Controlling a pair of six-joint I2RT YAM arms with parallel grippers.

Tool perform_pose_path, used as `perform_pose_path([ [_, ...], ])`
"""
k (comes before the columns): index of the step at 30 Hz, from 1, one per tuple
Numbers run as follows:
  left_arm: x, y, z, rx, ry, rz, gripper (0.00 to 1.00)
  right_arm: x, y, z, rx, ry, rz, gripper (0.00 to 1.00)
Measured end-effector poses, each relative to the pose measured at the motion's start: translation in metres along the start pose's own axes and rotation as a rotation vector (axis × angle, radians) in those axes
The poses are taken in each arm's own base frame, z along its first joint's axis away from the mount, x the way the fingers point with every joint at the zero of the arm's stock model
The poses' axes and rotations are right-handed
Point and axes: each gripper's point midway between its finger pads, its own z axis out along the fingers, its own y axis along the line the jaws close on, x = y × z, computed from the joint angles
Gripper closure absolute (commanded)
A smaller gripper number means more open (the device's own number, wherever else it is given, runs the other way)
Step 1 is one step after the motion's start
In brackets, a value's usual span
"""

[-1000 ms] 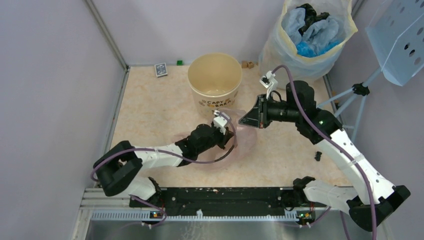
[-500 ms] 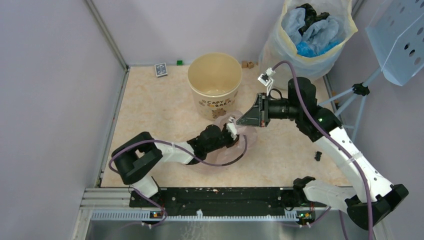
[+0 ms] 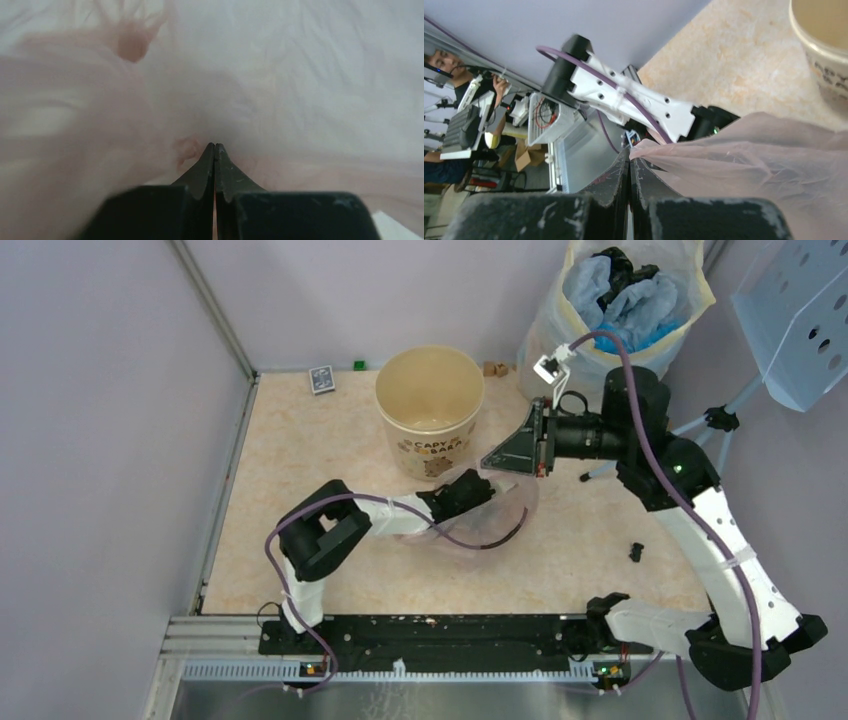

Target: Put the trash bags into the trash bin

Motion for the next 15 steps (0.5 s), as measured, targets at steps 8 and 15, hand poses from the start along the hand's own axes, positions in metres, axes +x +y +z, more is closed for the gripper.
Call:
perform_pose_path([
  [8,0.010,0.000,0.000,0.001,0.096,-0.052,1.00,-0.040,0.023,-0.021,0.071,-0.077,-0.129,1.00],
  [15,0.015,0.001,-0.012,-0.006,0.153,-0.059,0.87,-0.029,-0.023,-0.019,0.248,-0.070,-0.125,1.00],
])
